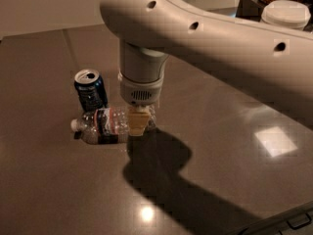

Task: Move water bottle near pepsi can

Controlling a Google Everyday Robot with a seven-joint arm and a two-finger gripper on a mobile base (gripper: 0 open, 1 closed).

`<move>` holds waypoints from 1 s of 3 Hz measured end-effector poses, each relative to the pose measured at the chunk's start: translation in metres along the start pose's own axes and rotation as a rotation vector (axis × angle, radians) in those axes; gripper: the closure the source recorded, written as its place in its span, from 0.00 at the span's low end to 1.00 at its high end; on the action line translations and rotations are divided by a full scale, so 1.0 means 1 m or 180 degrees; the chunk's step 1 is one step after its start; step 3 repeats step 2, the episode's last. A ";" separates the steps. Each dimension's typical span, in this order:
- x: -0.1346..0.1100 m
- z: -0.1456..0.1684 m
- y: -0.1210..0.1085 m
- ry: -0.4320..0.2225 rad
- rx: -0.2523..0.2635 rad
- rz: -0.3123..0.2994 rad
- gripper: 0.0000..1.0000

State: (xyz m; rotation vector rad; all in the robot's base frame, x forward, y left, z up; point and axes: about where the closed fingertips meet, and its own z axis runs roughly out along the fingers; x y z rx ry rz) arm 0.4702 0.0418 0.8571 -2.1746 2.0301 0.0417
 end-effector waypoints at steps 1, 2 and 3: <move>0.000 -0.001 0.000 0.0000 0.0009 -0.0001 0.00; 0.000 -0.001 0.000 0.0000 0.0010 -0.0001 0.00; 0.000 -0.001 0.000 0.0000 0.0010 -0.0001 0.00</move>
Offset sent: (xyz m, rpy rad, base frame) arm -0.0004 0.0000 0.0006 0.0002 -0.0028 0.0001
